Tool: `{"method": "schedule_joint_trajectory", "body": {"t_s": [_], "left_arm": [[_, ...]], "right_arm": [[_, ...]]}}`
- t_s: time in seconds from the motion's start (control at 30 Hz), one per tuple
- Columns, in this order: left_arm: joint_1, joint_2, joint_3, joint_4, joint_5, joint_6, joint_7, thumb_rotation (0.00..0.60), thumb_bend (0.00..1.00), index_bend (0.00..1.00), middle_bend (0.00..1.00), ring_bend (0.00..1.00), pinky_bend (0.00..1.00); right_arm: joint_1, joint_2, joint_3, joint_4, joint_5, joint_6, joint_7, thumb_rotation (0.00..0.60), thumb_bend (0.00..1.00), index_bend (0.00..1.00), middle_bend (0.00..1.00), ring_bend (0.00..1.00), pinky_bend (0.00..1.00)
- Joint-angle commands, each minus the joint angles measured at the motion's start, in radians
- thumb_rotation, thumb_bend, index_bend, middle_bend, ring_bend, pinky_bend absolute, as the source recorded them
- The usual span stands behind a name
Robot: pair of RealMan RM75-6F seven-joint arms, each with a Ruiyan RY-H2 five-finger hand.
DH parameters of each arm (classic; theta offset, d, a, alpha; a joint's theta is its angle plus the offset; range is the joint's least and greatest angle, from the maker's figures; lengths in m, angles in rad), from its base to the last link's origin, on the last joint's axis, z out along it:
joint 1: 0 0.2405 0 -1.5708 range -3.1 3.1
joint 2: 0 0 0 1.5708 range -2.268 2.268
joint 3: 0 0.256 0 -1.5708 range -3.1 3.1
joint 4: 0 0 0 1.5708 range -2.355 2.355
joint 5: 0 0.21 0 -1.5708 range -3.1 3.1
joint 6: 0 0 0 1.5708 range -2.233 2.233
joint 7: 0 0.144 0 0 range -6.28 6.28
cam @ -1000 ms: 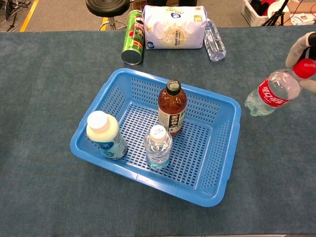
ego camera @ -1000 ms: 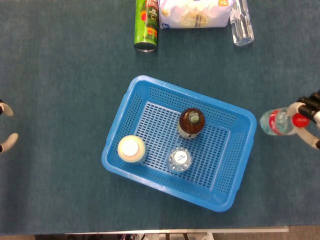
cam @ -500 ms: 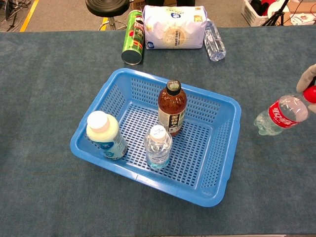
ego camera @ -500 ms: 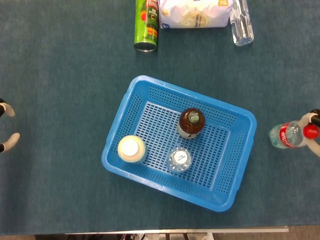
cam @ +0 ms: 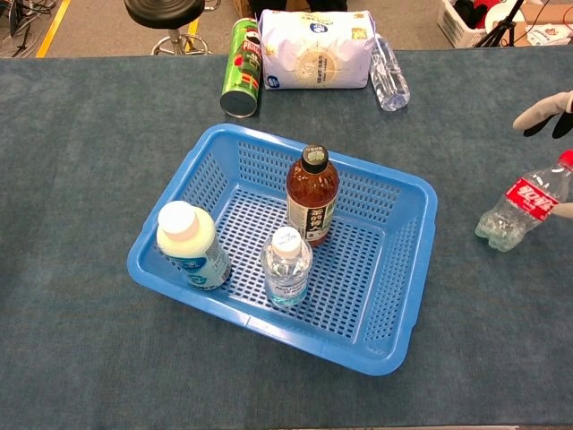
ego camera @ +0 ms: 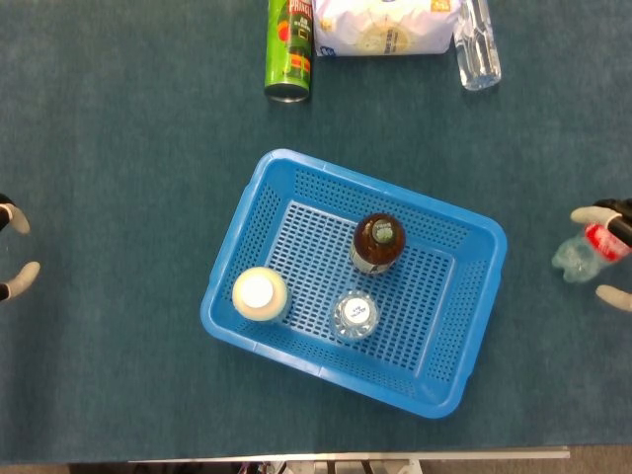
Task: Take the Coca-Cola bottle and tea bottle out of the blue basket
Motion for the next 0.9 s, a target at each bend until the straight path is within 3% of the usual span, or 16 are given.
{"method": "schedule_joint_trajectory", "body": {"t_s": [0.03, 0.37, 0.53, 0.9], "left_arm": [[0.0, 0.0, 0.0, 0.0, 0.0, 0.0, -0.003, 0.6, 0.14, 0.48, 0.38, 0.38, 0.57], [0.0, 0.004, 0.001, 0.003, 0.0, 0.001, -0.014, 0.6, 0.14, 0.48, 0.38, 0.38, 0.57], [0.001, 0.006, 0.002, 0.01, -0.004, -0.001, -0.029, 0.6, 0.14, 0.48, 0.38, 0.38, 0.57], [0.015, 0.005, 0.008, 0.033, -0.011, 0.009, -0.063, 0.6, 0.14, 0.48, 0.38, 0.39, 0.57]], "right_arm": [[0.016, -0.013, 0.017, 0.007, -0.003, -0.005, 0.006, 0.6, 0.0, 0.28, 0.35, 0.37, 0.41], [0.162, -0.082, 0.077, 0.032, -0.063, -0.132, 0.05, 0.6, 0.0, 0.28, 0.35, 0.34, 0.41], [0.259, -0.144, 0.106, 0.062, -0.096, -0.209, 0.084, 0.6, 0.0, 0.28, 0.3, 0.29, 0.42], [0.402, -0.281, 0.135, 0.174, -0.158, -0.247, 0.139, 0.6, 0.0, 0.26, 0.25, 0.22, 0.43]]}}
